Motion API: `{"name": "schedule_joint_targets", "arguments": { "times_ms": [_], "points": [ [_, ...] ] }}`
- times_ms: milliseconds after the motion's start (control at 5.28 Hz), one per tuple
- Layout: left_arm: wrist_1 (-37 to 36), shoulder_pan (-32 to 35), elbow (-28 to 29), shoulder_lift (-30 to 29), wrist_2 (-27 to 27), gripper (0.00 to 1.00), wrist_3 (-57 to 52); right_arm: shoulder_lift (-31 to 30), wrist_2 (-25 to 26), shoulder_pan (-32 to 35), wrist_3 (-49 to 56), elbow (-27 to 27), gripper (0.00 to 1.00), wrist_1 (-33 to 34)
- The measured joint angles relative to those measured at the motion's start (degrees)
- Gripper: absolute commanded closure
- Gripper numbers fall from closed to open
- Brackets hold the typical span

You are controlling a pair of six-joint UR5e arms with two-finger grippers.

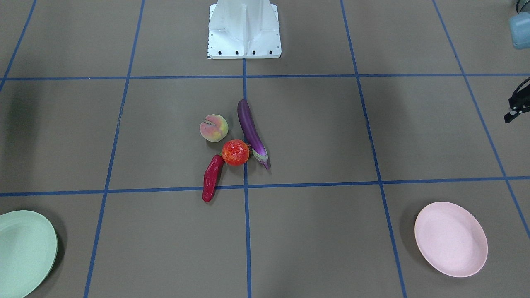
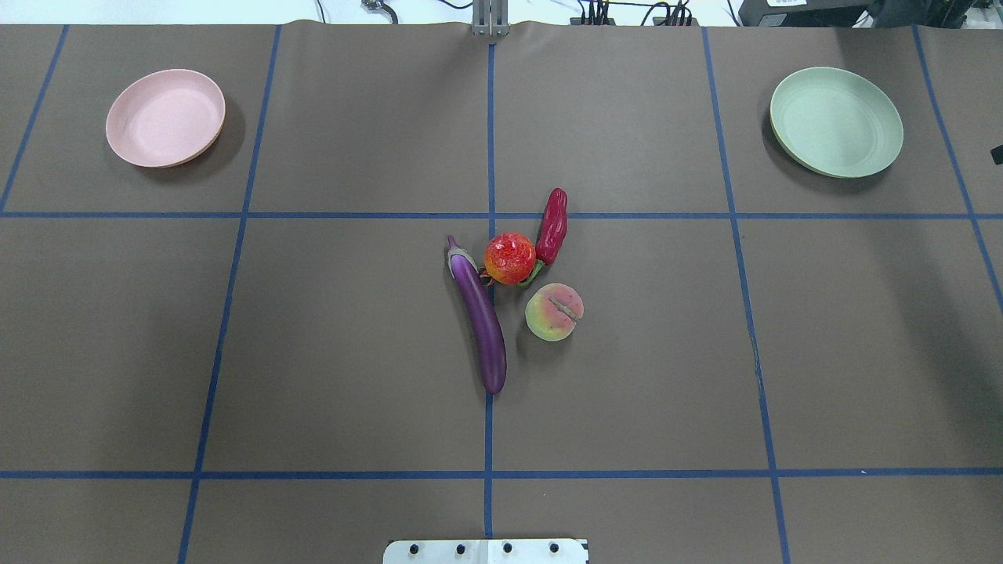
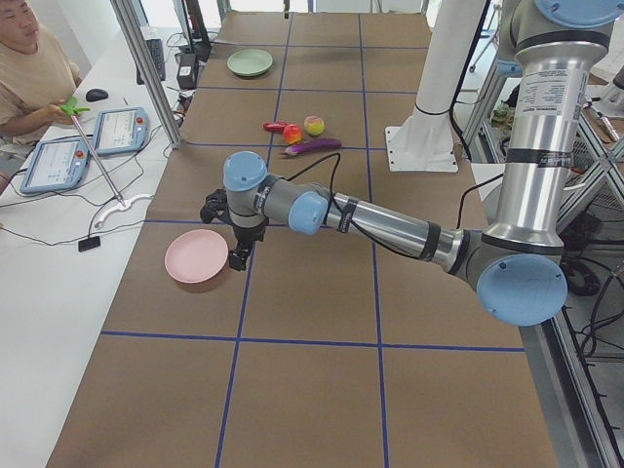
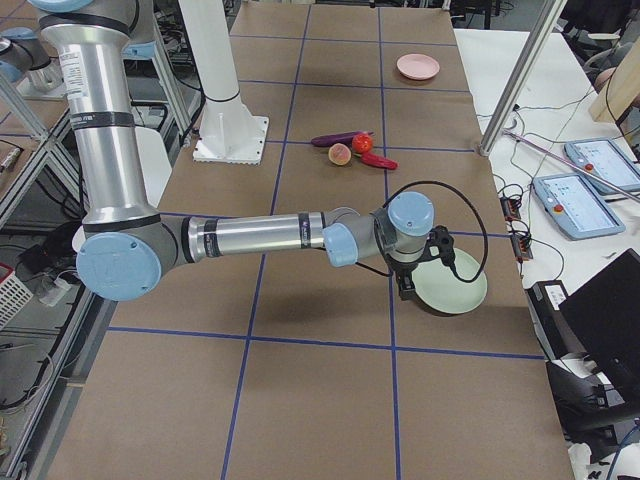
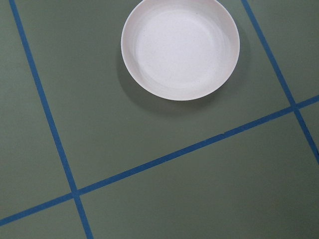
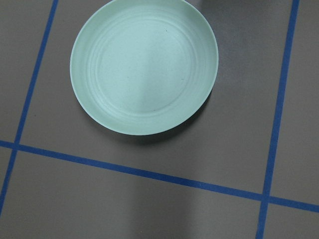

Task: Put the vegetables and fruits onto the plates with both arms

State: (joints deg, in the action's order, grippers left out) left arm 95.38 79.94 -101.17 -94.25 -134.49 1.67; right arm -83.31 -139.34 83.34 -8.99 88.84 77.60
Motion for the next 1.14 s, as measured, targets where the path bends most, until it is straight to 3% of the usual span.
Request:
{"name": "schedule_joint_targets", "arguments": {
  "times_ms": [568, 1136],
  "points": [
    [-5.82, 0.1, -1.32, 0.03, 0.66, 0.0, 10.74, -1.86, -0.88, 0.32, -0.08, 0.64, 0.0, 3.1],
    [-6.31, 0.3, 0.78, 2.43, 1.44, 0.0, 11.45, 1.66, -0.29, 0.4, -0.64, 2.19, 0.0, 8.76]
  ]
}}
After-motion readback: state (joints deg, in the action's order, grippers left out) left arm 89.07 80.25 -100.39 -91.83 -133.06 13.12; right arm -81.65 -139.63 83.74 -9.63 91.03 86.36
